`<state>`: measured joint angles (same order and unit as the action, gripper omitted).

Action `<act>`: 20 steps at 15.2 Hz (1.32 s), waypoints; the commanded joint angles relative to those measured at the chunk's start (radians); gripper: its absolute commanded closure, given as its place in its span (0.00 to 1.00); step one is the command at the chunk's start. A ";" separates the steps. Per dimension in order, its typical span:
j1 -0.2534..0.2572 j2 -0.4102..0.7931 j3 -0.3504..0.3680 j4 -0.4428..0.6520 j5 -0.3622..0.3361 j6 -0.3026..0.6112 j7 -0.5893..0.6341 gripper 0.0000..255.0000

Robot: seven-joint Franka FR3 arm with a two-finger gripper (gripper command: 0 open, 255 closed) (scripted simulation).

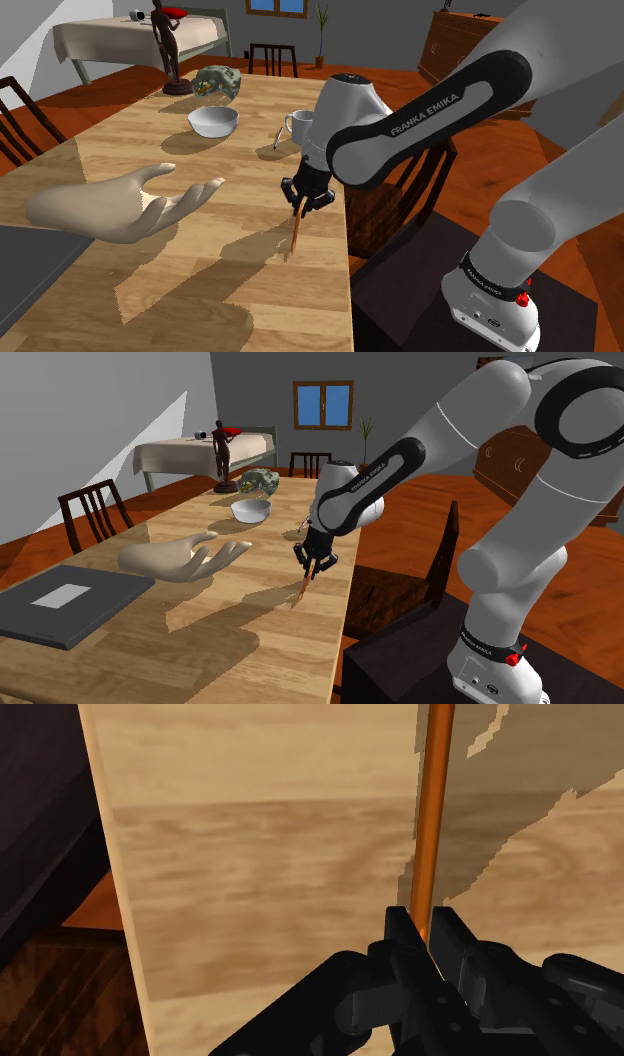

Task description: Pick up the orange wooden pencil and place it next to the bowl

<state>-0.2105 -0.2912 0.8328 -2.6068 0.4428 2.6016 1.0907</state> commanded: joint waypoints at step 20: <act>0.046 -0.207 -0.134 0.144 0.013 -0.345 -0.018 1.00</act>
<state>-0.1669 -0.4882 0.7059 -2.4705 0.4567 2.2752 1.0727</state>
